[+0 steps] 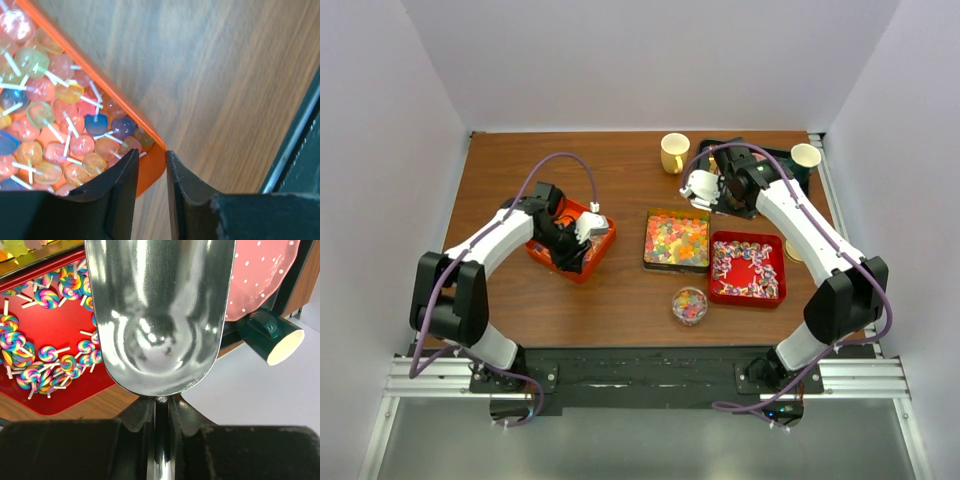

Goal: Pack the candies
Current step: Move the storage box to the center of the board.

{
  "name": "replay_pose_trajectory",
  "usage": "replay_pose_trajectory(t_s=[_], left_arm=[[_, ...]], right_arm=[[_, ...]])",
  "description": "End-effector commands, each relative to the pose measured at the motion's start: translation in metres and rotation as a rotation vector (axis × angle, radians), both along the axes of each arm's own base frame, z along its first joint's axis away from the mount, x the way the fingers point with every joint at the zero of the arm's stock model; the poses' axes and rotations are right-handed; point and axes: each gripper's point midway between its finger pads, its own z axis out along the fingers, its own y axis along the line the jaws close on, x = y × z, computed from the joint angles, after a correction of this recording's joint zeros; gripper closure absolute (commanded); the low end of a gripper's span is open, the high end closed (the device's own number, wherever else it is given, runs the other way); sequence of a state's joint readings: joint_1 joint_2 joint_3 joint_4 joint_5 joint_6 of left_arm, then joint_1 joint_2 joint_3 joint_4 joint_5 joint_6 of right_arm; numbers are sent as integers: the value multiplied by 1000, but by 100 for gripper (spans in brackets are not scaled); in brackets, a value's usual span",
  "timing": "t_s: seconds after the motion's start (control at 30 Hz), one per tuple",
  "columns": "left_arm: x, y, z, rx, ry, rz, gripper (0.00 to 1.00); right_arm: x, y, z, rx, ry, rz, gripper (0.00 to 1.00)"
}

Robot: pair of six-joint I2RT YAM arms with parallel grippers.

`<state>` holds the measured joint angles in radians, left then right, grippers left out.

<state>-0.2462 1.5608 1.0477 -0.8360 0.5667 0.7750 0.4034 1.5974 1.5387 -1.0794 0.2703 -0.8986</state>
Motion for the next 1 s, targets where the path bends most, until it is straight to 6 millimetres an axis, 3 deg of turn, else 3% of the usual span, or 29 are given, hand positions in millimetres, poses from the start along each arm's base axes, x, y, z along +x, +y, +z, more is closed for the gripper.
replay_pose_trajectory(t_s=[0.0, 0.13, 0.3, 0.5, 0.63, 0.73, 0.97], left_arm=[[33, -24, 5, -38, -55, 56, 69], [45, -39, 3, -40, -78, 64, 72], [51, -40, -4, -11, -64, 103, 76], [32, -34, -7, -3, -53, 60, 94], [3, -12, -17, 77, -89, -101, 96], [-8, 10, -24, 170, -140, -219, 96], [-14, 36, -36, 292, -219, -444, 96]], right_arm=[[0, 0, 12, 28, -39, -21, 100], [0, -1, 11, 26, -39, -25, 100], [-1, -2, 9, 20, -34, -28, 100], [2, -1, 8, 17, -36, -27, 100], [2, -2, 5, 13, -27, -25, 100], [4, 0, 3, 13, -25, -21, 100], [11, 5, 4, 21, -20, -14, 100]])
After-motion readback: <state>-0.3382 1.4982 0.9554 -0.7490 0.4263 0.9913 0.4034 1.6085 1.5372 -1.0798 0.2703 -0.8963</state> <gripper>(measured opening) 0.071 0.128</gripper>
